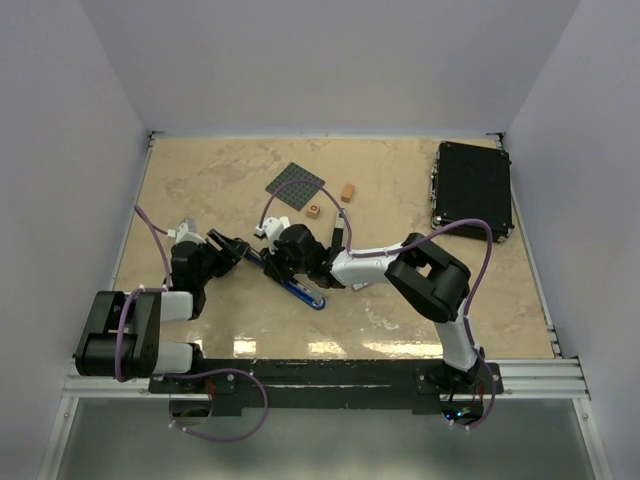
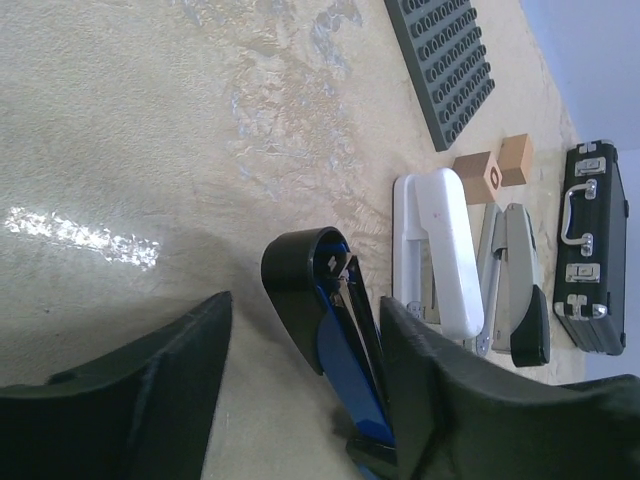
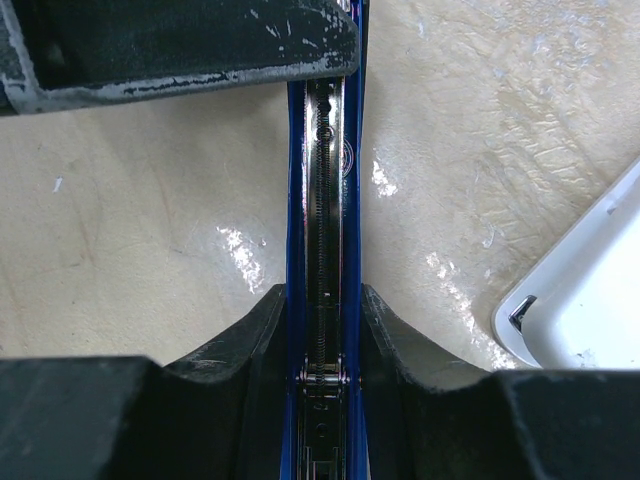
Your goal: Load the staples into the stapler
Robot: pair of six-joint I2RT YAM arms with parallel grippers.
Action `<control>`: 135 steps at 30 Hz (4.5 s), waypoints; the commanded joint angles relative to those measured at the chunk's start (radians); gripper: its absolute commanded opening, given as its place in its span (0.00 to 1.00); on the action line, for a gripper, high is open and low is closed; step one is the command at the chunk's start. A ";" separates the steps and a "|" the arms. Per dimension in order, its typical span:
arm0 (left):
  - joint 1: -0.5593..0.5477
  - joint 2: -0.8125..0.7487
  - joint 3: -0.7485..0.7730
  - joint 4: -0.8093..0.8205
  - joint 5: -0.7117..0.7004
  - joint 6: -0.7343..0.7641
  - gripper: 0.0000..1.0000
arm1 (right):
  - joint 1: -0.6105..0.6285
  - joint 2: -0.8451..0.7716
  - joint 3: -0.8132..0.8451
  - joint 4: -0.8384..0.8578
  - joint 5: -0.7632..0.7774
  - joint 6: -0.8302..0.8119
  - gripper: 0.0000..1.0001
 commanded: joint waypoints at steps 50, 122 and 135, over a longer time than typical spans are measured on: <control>0.007 -0.047 0.102 -0.005 0.003 0.157 0.05 | 0.002 -0.469 -0.563 0.316 0.066 0.086 0.71; -0.898 -0.322 0.170 -0.298 -0.219 0.618 0.17 | 0.033 -0.425 -0.473 0.408 0.110 0.095 0.00; -1.059 -0.209 0.200 -0.223 -0.166 0.615 0.24 | 0.033 -0.412 -0.417 0.403 0.126 0.102 0.00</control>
